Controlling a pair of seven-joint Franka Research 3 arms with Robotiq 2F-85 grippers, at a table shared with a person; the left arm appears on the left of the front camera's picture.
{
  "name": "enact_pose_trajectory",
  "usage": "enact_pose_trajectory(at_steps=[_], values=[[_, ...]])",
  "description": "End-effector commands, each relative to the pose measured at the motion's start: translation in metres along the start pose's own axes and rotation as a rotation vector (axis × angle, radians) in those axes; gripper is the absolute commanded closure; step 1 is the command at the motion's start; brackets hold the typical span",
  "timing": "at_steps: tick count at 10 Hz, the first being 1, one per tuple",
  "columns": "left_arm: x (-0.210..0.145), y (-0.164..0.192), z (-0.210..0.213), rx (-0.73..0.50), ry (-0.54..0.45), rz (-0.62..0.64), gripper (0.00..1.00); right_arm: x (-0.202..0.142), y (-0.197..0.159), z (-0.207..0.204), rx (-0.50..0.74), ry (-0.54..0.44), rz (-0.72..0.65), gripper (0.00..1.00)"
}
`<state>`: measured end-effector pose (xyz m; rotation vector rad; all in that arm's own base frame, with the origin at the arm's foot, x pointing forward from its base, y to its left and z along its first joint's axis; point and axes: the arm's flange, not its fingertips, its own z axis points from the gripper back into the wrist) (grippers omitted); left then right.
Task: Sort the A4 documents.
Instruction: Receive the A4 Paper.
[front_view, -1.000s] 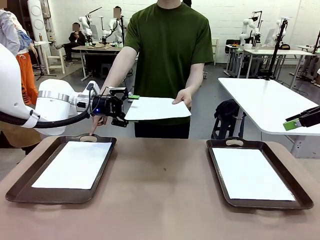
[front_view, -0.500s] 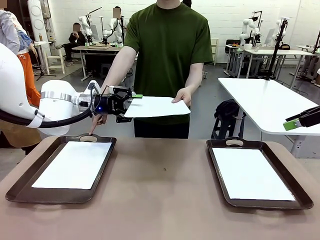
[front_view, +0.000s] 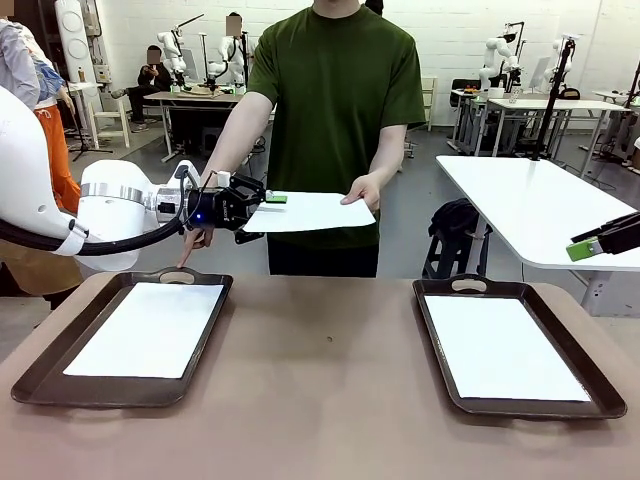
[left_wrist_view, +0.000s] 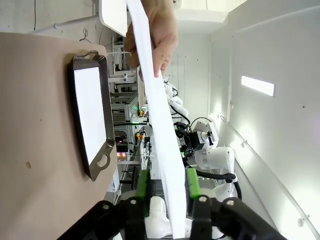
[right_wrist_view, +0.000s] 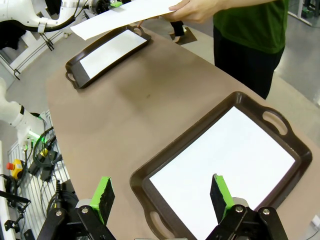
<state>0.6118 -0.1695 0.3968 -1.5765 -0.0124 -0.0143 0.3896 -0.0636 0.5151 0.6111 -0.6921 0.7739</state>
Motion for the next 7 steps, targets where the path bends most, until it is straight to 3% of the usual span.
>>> enact_pose_trajectory(at_steps=[1, 2, 3, 7], values=[[-0.0001, -0.0007, -0.0003, 0.008, -0.016, -0.019, 0.99, 0.0002, -0.0006, -0.0005, -0.005, -0.006, 0.004, 0.00], [0.0003, -0.0020, 0.0002, 0.010, -0.020, -0.025, 0.95, 0.0002, -0.0006, -0.0005, -0.005, -0.006, 0.004, 0.00], [0.0000, -0.0022, 0.0002, 0.014, -0.022, -0.029, 1.00, 0.0002, -0.0006, -0.0005, -0.005, -0.006, 0.004, 0.00], [-0.0001, -0.0027, 0.0004, 0.015, -0.025, -0.033, 1.00, 0.0002, -0.0006, -0.0005, -0.005, -0.006, 0.004, 0.00]])
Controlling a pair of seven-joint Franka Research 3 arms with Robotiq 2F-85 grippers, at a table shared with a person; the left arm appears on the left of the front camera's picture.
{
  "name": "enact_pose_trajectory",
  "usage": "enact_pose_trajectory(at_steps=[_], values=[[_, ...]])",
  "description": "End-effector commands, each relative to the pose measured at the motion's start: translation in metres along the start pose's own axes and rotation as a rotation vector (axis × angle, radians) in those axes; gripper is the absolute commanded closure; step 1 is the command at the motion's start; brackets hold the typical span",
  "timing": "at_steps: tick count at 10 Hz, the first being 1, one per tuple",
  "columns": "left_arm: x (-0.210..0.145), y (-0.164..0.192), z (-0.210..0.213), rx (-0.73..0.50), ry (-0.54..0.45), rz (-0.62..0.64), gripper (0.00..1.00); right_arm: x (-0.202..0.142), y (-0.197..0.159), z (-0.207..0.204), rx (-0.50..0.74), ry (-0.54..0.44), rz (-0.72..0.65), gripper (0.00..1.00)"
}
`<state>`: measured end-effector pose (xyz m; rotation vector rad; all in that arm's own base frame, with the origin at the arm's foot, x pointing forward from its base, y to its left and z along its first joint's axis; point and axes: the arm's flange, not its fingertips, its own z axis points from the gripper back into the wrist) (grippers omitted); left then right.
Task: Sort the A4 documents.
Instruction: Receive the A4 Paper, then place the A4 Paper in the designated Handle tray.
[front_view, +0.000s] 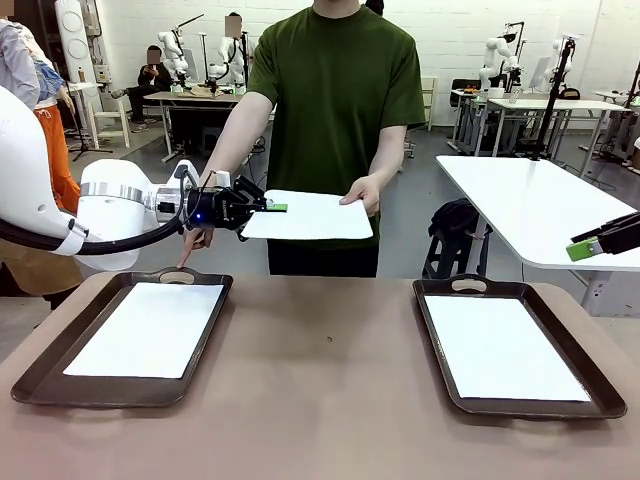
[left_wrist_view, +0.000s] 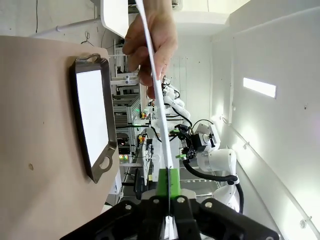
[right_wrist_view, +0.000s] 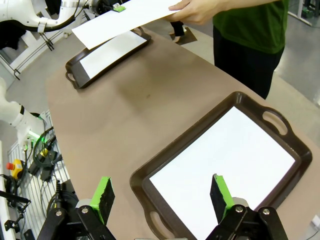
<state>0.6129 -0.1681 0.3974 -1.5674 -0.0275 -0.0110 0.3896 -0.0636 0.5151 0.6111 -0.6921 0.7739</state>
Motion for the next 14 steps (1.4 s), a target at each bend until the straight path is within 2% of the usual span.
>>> enact_pose_trajectory(at_steps=[1, 2, 3, 12, 13, 14], values=[[-0.002, -0.002, -0.002, -0.001, -0.004, -0.054, 1.00, 0.000, -0.001, 0.000, -0.005, -0.006, 0.004, 0.00], [-0.005, -0.006, -0.001, -0.010, 0.025, -0.081, 1.00, 0.000, -0.001, 0.000, -0.005, -0.006, 0.004, 0.00], [0.000, -0.001, 0.000, 0.000, 0.001, -0.011, 1.00, 0.000, -0.001, 0.000, -0.005, -0.006, 0.004, 0.00], [-0.001, 0.001, 0.000, -0.001, 0.004, -0.025, 0.99, 0.000, -0.001, 0.000, -0.005, -0.006, 0.004, 0.00], [-0.014, -0.007, 0.003, 0.124, 0.047, -0.114, 0.99, 0.000, -0.001, 0.000, -0.005, -0.006, 0.004, 0.00], [-0.027, -0.017, 0.011, 0.180, 0.081, -0.163, 0.99, 0.000, -0.001, 0.000, -0.005, -0.006, 0.004, 0.00]])
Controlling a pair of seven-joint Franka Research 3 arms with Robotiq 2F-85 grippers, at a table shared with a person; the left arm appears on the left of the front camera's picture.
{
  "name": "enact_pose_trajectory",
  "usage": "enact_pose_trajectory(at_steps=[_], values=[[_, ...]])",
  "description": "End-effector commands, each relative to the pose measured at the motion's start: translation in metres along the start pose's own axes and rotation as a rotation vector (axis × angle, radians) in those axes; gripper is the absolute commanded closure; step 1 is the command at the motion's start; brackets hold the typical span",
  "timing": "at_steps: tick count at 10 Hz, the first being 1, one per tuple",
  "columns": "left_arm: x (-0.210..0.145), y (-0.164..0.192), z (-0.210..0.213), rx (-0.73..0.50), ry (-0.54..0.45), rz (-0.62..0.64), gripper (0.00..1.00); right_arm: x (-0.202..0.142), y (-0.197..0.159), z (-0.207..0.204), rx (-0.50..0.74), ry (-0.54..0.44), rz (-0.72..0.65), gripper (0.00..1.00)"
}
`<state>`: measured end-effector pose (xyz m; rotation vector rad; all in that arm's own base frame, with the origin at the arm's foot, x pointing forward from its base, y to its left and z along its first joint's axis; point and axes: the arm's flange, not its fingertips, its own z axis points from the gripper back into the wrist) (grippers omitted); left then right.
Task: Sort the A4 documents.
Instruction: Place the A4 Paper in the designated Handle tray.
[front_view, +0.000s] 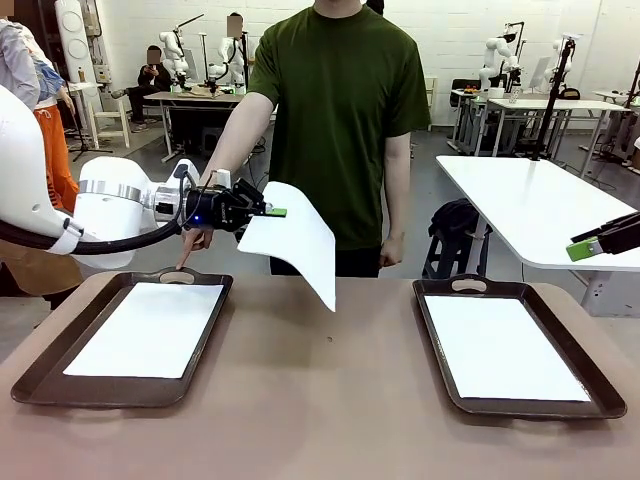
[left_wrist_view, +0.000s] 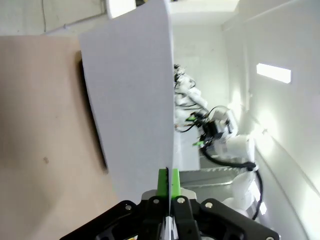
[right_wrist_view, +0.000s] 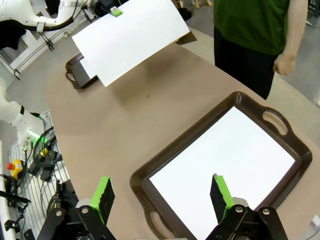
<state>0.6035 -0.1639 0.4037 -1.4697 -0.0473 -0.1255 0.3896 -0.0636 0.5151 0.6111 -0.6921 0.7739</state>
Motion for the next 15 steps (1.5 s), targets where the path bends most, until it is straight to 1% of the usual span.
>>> enact_pose_trajectory(at_steps=[1, 3, 4, 6, 7, 8, 9, 10, 12, 13, 15], values=[[-0.027, -0.022, 0.021, 0.110, 0.034, -0.099, 0.99, 0.000, -0.001, 0.000, -0.005, -0.006, 0.004, 0.00], [-0.043, -0.027, 0.046, 0.172, 0.031, -0.117, 0.99, 0.000, -0.001, 0.000, -0.005, -0.006, 0.004, 0.00], [-0.048, -0.017, 0.056, 0.192, 0.027, -0.085, 0.99, 0.000, -0.001, 0.000, -0.005, -0.006, 0.004, 0.00], [-0.060, 0.007, 0.070, 0.206, 0.064, -0.006, 0.99, 0.000, -0.001, 0.000, -0.005, -0.006, 0.004, 0.00], [-0.065, 0.021, 0.078, 0.230, 0.061, 0.027, 0.99, 0.000, -0.001, 0.000, -0.005, -0.006, 0.004, 0.00], [-0.069, 0.035, 0.089, 0.262, 0.081, 0.056, 0.99, 0.000, -0.001, 0.000, -0.005, -0.006, 0.004, 0.00], [-0.068, 0.041, 0.115, 0.356, 0.083, 0.066, 0.99, 0.000, -0.001, 0.000, -0.005, -0.006, 0.004, 0.00], [-0.068, 0.039, 0.140, 0.431, 0.031, 0.052, 0.99, 0.000, -0.001, 0.000, -0.005, -0.006, 0.004, 0.00], [-0.068, 0.040, 0.156, 0.591, 0.043, 0.031, 0.99, 0.000, -0.001, 0.000, -0.005, -0.006, 0.004, 0.00], [-0.065, 0.044, 0.161, 0.624, 0.037, 0.021, 0.99, 0.000, -0.001, 0.000, -0.005, -0.006, 0.004, 0.00], [-0.062, 0.055, 0.163, 0.684, 0.068, 0.036, 0.99, 0.000, -0.001, 0.000, -0.005, -0.006, 0.004, 0.00]])
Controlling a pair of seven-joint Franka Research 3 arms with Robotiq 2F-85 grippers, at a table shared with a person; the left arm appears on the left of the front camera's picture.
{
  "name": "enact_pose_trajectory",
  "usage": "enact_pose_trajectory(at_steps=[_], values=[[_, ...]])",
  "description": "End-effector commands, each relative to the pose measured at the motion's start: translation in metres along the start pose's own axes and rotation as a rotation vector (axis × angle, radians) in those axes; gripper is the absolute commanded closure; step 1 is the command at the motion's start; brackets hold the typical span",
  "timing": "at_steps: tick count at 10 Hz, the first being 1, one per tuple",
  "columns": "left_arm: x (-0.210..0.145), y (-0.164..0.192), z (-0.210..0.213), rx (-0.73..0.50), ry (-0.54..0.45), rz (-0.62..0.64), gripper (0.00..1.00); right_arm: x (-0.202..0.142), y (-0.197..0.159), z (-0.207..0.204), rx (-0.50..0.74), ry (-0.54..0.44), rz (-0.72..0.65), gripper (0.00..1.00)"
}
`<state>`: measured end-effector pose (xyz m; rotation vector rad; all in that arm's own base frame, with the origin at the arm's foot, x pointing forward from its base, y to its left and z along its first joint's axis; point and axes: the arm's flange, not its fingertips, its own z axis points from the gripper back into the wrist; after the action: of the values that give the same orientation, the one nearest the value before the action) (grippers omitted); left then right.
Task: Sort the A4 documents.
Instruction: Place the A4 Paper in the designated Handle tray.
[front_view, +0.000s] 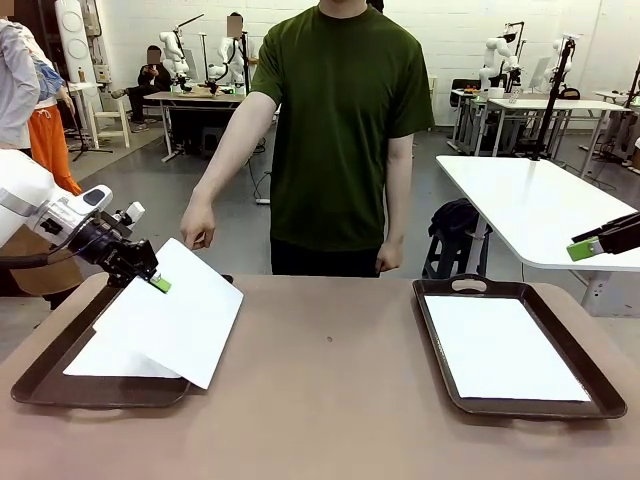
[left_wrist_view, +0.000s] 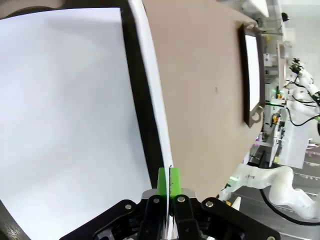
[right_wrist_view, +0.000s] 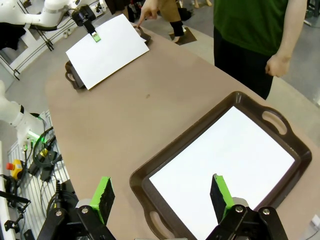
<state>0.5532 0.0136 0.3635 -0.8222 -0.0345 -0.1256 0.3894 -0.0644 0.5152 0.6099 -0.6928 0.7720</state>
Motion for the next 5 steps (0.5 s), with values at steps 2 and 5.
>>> enact_pose_trajectory(at_steps=[2, 5], values=[[0.006, 0.004, 0.003, 0.146, 0.011, 0.020, 0.99, 0.001, 0.000, -0.001, -0.003, -0.005, 0.005, 0.00], [0.007, 0.028, 0.025, 0.168, 0.045, 0.096, 0.99, 0.001, 0.000, -0.001, -0.003, -0.005, 0.005, 0.00]])
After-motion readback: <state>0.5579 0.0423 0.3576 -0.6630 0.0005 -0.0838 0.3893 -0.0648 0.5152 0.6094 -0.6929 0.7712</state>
